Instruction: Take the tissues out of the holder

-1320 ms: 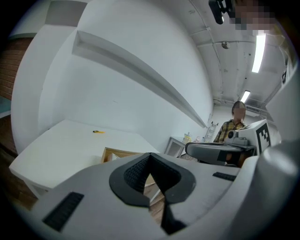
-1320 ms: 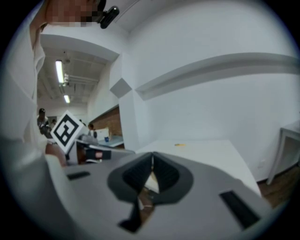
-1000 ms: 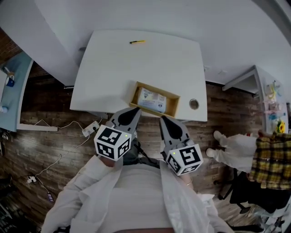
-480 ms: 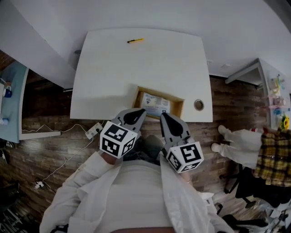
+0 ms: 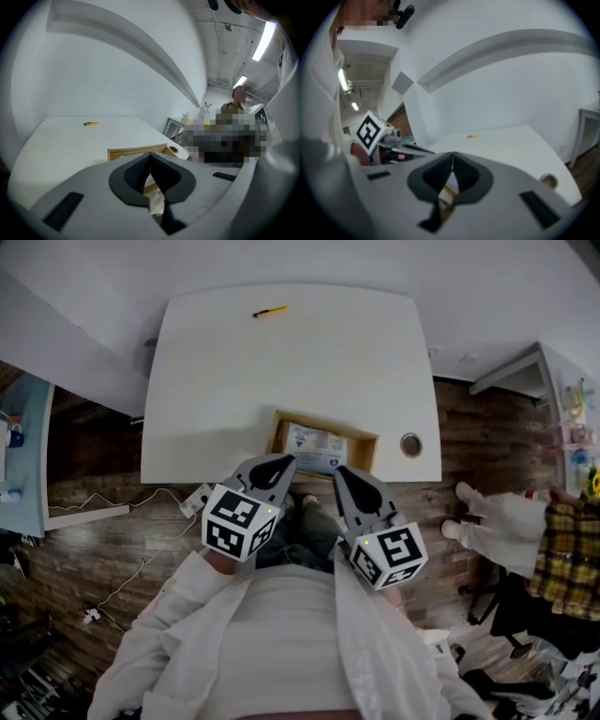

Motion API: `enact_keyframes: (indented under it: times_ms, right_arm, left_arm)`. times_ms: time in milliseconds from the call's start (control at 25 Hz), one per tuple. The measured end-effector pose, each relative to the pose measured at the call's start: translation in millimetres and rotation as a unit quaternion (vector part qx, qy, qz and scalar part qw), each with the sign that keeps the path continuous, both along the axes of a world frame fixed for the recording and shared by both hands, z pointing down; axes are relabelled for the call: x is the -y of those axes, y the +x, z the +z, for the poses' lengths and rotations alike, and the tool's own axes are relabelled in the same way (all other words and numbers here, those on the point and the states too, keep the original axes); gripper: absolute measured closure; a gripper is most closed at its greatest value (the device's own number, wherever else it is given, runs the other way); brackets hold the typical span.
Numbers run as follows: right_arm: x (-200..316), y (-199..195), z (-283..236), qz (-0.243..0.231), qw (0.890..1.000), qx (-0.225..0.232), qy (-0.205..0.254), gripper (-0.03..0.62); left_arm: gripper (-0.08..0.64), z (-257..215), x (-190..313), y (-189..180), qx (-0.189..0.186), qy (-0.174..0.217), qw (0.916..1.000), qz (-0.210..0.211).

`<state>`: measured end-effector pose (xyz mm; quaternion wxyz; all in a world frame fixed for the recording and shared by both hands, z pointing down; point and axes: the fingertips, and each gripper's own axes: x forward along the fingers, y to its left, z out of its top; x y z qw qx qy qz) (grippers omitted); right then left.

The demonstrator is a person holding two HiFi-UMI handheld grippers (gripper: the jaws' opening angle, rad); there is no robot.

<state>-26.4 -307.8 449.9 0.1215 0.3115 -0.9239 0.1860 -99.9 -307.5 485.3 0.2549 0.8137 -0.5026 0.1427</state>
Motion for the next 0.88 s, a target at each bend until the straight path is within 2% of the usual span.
enact_keyframes:
  times_ms: [200, 360, 480, 680, 760, 880]
  right_arm:
    - [1.9, 2.9, -1.0, -0.013, 1.0, -0.003, -0.007, 0.581]
    - [2.3, 3.6, -0.7, -0.02, 1.0, -0.002, -0.011, 0.581]
    - [1.8, 5.6, 2.9, -0.022, 1.0, -0.004, -0.017, 0.581]
    - [1.4, 11.0, 10.4, -0.016, 0.999, -0.005, -0.03, 0.58]
    - [2.1, 12.3, 12.8, -0.012, 0.999, -0.006, -0.036, 0.581]
    - [4.2, 14.2, 15.9, -0.007, 0.999, -0.007, -0.042, 0.58]
  left_arm:
    - [0.543, 4.6, 6.5, -4.0, 0.022, -0.012, 0.9996, -0.01]
    - [0.543, 13.8, 10.0, -8.4, 0.067, -0.025, 0.9973, -0.013]
    - [0.543, 21.9, 13.1, -11.9, 0.079, -0.038, 0.996, -0.018]
    - [0.541, 38.7, 16.1, -23.5, 0.117, -0.08, 0.9896, -0.026]
    - [0.538, 44.4, 16.0, -24.5, 0.119, -0.096, 0.988, -0.023]
    - [0.491, 50.3, 18.3, -24.9, 0.114, -0.112, 0.9869, -0.021]
